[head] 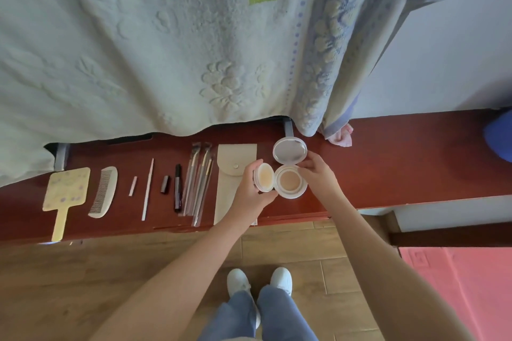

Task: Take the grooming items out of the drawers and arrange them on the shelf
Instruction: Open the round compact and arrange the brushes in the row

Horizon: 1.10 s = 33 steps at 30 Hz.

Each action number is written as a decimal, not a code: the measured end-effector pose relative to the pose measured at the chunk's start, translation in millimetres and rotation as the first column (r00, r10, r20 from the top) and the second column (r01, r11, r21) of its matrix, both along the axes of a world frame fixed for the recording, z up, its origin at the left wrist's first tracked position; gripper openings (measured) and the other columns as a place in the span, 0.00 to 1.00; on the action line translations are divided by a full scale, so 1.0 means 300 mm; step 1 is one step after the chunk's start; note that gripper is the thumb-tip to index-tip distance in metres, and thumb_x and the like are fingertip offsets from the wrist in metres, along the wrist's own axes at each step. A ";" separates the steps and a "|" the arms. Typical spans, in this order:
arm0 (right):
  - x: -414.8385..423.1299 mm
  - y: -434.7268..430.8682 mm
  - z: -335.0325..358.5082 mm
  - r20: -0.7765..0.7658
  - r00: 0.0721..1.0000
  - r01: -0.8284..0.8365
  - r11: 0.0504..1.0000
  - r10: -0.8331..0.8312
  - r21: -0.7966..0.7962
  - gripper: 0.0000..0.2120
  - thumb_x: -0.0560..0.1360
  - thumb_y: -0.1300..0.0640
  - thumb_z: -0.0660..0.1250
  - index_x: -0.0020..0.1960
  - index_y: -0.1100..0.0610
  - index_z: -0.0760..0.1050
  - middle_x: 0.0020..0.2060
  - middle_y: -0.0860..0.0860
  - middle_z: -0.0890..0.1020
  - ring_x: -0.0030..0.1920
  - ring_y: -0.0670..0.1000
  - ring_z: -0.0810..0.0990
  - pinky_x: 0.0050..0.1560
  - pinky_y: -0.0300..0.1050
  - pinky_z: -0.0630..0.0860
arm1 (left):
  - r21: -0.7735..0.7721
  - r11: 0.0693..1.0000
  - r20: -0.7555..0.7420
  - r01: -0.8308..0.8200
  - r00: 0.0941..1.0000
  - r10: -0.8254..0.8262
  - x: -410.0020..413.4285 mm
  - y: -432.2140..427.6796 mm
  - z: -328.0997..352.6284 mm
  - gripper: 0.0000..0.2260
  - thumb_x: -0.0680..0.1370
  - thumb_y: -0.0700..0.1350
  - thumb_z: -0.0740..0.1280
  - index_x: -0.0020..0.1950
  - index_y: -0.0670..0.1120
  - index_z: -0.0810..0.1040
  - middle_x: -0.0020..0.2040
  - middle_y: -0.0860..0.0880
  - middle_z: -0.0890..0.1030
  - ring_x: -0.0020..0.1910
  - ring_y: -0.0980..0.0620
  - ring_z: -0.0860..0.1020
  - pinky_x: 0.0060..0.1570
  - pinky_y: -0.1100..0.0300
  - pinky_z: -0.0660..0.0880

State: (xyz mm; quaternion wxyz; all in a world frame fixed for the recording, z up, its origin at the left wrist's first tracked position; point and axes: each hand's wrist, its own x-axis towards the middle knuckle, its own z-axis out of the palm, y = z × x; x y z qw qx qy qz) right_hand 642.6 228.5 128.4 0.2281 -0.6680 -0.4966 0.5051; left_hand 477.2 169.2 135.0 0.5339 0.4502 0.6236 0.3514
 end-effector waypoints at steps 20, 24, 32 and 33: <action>0.015 -0.095 0.079 0.128 0.984 0.083 0.953 -0.124 0.290 0.16 0.75 0.65 0.60 0.61 0.56 0.73 0.54 0.51 0.78 0.52 0.48 0.75 0.49 0.34 0.69 | 0.109 0.988 -0.306 -0.111 0.942 0.140 -0.054 -0.056 0.021 0.21 0.76 0.41 0.67 0.68 0.47 0.67 0.64 0.53 0.72 0.59 0.58 0.73 0.59 0.63 0.70; -0.088 -0.195 0.155 0.095 0.994 -0.088 0.899 0.053 0.430 0.11 0.74 0.68 0.61 0.52 0.57 0.77 0.48 0.49 0.78 0.46 0.47 0.76 0.42 0.26 0.70 | 0.190 0.980 -0.446 -0.062 0.884 0.143 -0.126 -0.106 0.021 0.17 0.77 0.40 0.64 0.66 0.47 0.70 0.65 0.51 0.72 0.62 0.56 0.71 0.61 0.58 0.72; -0.475 -0.269 0.164 0.128 0.902 -0.431 0.846 0.412 0.313 0.13 0.78 0.61 0.60 0.62 0.55 0.75 0.55 0.47 0.77 0.49 0.41 0.75 0.45 0.22 0.70 | 0.247 0.963 -0.757 0.109 0.642 0.122 -0.455 -0.173 0.004 0.16 0.76 0.37 0.65 0.64 0.44 0.76 0.63 0.45 0.76 0.65 0.46 0.71 0.67 0.55 0.66; -0.520 -0.268 0.151 0.152 0.898 -0.439 0.846 0.412 0.303 0.14 0.78 0.60 0.61 0.62 0.56 0.75 0.55 0.48 0.78 0.49 0.41 0.75 0.44 0.23 0.69 | 0.230 0.962 -0.798 0.147 0.595 0.100 -0.503 -0.183 -0.009 0.17 0.75 0.36 0.66 0.63 0.44 0.77 0.62 0.45 0.77 0.64 0.45 0.72 0.65 0.52 0.69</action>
